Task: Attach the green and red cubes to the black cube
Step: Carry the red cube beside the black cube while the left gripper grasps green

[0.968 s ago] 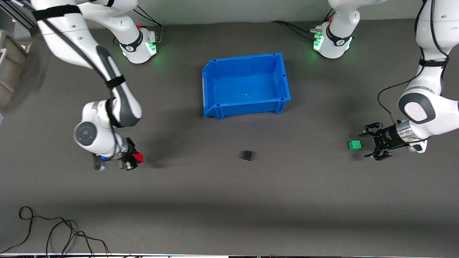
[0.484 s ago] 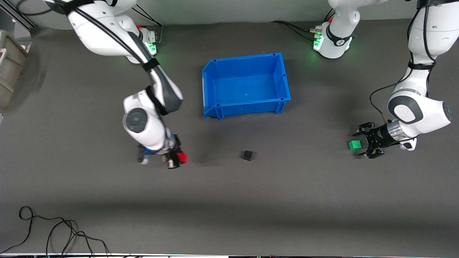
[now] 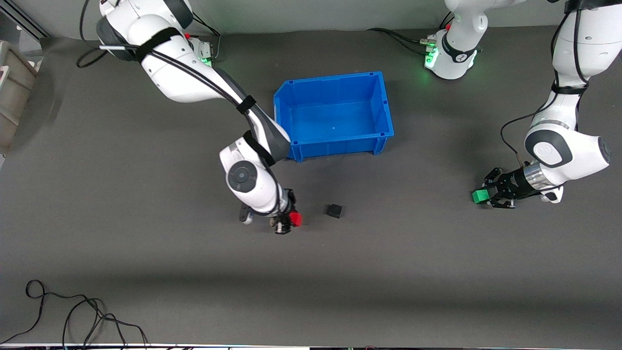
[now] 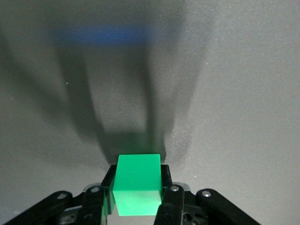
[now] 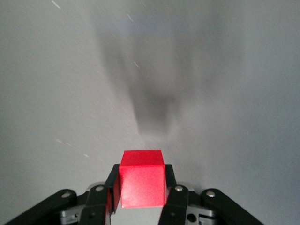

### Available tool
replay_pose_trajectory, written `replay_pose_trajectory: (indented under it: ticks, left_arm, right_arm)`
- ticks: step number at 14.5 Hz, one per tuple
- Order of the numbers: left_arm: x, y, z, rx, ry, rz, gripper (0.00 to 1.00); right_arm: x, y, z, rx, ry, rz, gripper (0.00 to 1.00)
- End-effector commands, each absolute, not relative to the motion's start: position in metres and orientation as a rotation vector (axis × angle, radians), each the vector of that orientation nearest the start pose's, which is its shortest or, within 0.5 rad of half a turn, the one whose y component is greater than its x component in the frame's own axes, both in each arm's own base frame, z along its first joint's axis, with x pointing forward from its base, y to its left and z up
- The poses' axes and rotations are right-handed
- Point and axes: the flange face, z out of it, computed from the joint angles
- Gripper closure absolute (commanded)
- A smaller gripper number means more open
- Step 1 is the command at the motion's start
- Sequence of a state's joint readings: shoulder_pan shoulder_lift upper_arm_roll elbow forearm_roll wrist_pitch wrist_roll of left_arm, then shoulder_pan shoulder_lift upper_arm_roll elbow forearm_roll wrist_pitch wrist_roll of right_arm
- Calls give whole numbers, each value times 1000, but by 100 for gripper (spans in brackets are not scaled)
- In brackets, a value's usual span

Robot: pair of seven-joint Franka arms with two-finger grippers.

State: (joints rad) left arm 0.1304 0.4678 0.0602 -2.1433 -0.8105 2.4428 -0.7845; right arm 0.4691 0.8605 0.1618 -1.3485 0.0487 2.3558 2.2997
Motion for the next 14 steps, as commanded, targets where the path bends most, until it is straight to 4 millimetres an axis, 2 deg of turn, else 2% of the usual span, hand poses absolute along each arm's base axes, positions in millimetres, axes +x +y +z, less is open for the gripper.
replay_pose_trajectory:
  ticks: [1, 3, 7, 13, 14]
  left_arm:
    - [549, 100, 186, 1859, 1982, -348, 67]
    - [557, 97, 201, 1855, 1962, -333, 67]
    - [583, 52, 223, 1882, 1896, -377, 67]
    - [593, -27, 224, 2010, 1775, -384, 71]
    - [592, -32, 223, 2016, 1769, -388, 71]
  right_arm:
    - [622, 436, 213, -1832, 2349, 264, 81]
    - [617, 442, 194, -1770, 2400, 287, 81]
    - [604, 465, 185, -1715, 2392, 299, 81]
    - [595, 483, 188, -1708, 2335, 303, 81]
    - [592, 486, 188, -1716, 2332, 302, 81]
